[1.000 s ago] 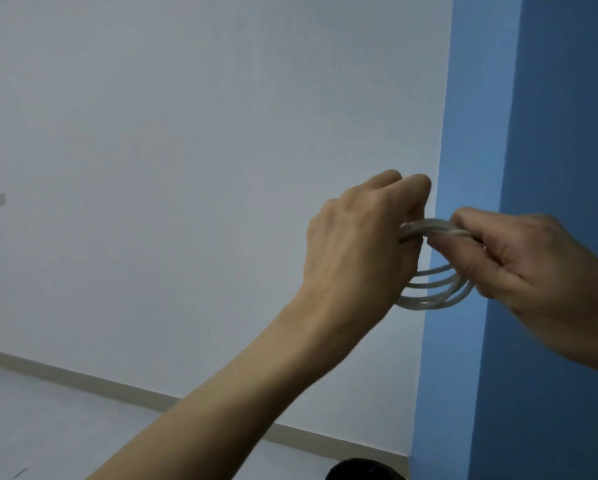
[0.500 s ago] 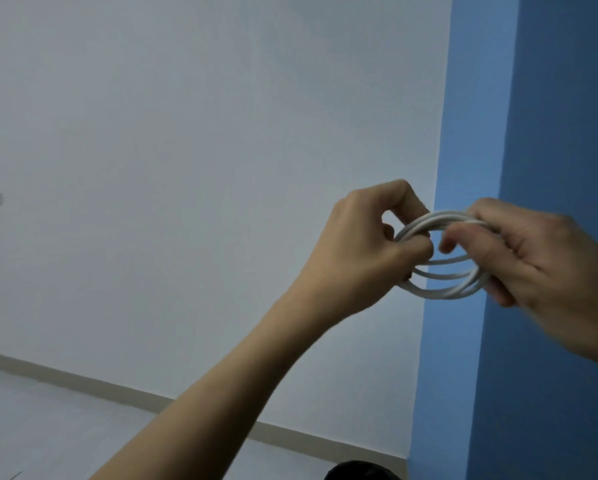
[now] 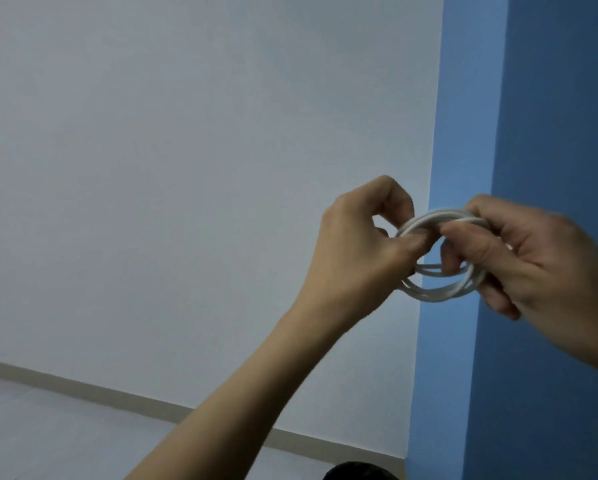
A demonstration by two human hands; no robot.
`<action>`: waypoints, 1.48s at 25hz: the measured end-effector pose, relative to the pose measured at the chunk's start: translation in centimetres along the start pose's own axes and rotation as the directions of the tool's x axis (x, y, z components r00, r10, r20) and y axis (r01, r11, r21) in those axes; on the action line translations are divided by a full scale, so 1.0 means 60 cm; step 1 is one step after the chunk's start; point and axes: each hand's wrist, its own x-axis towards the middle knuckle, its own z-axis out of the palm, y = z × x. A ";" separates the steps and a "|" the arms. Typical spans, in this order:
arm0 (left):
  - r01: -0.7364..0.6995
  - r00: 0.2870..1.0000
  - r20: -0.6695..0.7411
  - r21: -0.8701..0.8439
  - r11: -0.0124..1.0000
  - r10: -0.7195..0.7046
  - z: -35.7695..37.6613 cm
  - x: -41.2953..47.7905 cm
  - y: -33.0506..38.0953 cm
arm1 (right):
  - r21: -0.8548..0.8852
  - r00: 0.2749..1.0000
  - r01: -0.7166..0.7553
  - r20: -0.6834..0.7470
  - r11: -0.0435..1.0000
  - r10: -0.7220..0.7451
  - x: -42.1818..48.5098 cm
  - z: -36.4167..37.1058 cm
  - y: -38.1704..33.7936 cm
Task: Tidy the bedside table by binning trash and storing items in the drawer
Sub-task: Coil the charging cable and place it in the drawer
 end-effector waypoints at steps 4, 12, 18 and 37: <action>0.018 0.993 0.118 0.030 0.999 -0.022 -0.001 0.003 -0.013 | 0.002 1.000 -0.019 0.024 1.000 0.019 -0.008 0.009 0.000; 0.108 0.949 0.299 -0.015 0.994 -0.099 -0.010 0.004 -0.019 | 0.044 0.999 -0.054 0.007 0.998 0.054 -0.010 0.001 0.007; 0.228 0.897 0.432 -0.264 0.937 -0.096 -0.017 -0.003 -0.039 | 0.063 0.998 -0.061 -0.016 0.996 0.062 -0.010 -0.007 0.013; 0.179 0.958 0.286 -0.624 0.760 0.009 -0.023 0.014 -0.062 | 0.451 0.990 -0.038 0.138 0.892 -0.027 0.023 -0.006 0.004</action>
